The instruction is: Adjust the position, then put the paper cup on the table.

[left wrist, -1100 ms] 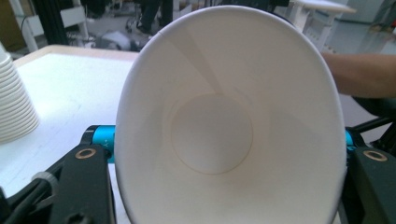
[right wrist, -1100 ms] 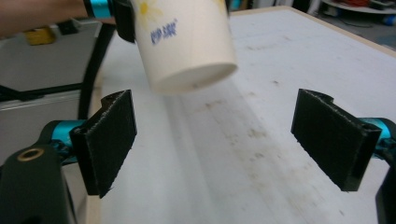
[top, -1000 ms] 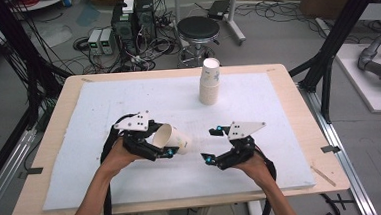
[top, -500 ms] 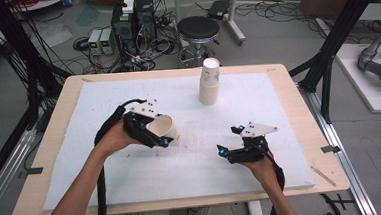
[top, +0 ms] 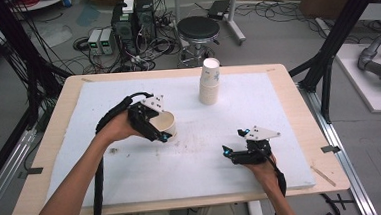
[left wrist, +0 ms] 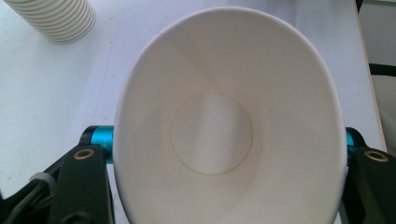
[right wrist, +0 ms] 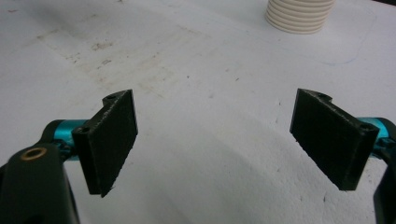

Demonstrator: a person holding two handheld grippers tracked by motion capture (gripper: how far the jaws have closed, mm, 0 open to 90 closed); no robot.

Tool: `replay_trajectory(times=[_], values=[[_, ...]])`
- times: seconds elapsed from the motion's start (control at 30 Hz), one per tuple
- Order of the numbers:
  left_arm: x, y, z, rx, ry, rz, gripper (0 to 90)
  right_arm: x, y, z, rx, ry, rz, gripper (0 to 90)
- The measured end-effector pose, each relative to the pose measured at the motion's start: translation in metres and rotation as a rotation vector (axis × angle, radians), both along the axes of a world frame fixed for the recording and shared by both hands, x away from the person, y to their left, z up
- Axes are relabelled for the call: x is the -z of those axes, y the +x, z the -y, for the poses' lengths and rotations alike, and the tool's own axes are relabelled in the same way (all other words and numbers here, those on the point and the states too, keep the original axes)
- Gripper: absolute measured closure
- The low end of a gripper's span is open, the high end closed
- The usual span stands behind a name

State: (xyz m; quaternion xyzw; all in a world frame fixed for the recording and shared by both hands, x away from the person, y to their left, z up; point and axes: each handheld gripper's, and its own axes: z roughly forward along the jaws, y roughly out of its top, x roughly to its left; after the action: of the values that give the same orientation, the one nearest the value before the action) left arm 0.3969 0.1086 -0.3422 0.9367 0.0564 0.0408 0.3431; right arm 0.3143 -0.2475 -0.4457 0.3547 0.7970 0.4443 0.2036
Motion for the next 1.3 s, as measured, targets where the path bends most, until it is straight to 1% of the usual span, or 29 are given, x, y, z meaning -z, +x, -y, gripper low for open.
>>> replay_trajectory(times=[0.07,0.13,0.23,0.3,0.43,0.5,0.67,0.87,1.03,1.07,1.1,1.17,1.23,1.27,1.3], values=[[0.001,0.001,0.000,0.004,0.008,0.001,33.1,0.002,0.000,0.001,0.001,-0.001,0.000,15.5],[0.003,0.003,0.001,0.003,0.010,-0.001,33.1,0.003,-0.001,0.001,0.004,0.006,-0.013,15.5],[0.004,0.003,0.002,0.002,0.005,-0.003,33.1,0.004,-0.001,0.002,0.006,0.004,-0.002,15.5],[0.003,0.003,0.002,0.007,0.015,0.000,33.1,0.004,-0.002,0.002,0.008,0.012,-0.002,15.5],[0.002,0.001,0.002,-0.003,0.005,0.005,33.2,0.004,-0.002,0.002,0.004,0.004,0.008,15.5],[0.001,0.002,0.001,-0.004,0.008,0.007,33.2,0.004,-0.002,0.002,0.004,0.006,0.009,15.5],[0.003,0.004,0.000,-0.009,0.005,0.000,33.2,0.004,-0.002,0.002,0.002,0.001,0.011,15.5],[0.005,0.007,0.001,-0.014,0.002,-0.004,33.2,0.004,-0.002,0.002,0.002,0.003,0.000,15.5],[0.010,0.009,0.009,-0.009,0.017,-0.010,33.2,0.004,-0.002,0.001,0.005,0.004,-0.008,15.6],[0.011,0.010,0.012,-0.010,0.022,-0.018,33.2,0.004,-0.002,0.001,0.005,0.004,-0.009,15.5],[0.015,0.012,0.016,-0.010,0.030,-0.018,33.2,0.005,-0.001,0.001,0.002,0.003,-0.004,15.6],[0.016,0.014,0.018,-0.012,0.037,-0.020,33.2,0.005,-0.001,0.001,-0.003,0.002,-0.011,15.5],[0.020,0.017,0.022,-0.021,0.042,-0.029,33.2,0.005,-0.001,0.001,-0.004,0.002,-0.013,15.5],[0.024,0.020,0.025,-0.027,0.056,-0.034,33.2,0.005,-0.001,0.002,-0.005,0.001,-0.007,15.5],[0.024,0.020,0.025,-0.027,0.056,-0.034,33.2,0.005,-0.001,0.002,-0.003,0.000,-0.008,15.5]])
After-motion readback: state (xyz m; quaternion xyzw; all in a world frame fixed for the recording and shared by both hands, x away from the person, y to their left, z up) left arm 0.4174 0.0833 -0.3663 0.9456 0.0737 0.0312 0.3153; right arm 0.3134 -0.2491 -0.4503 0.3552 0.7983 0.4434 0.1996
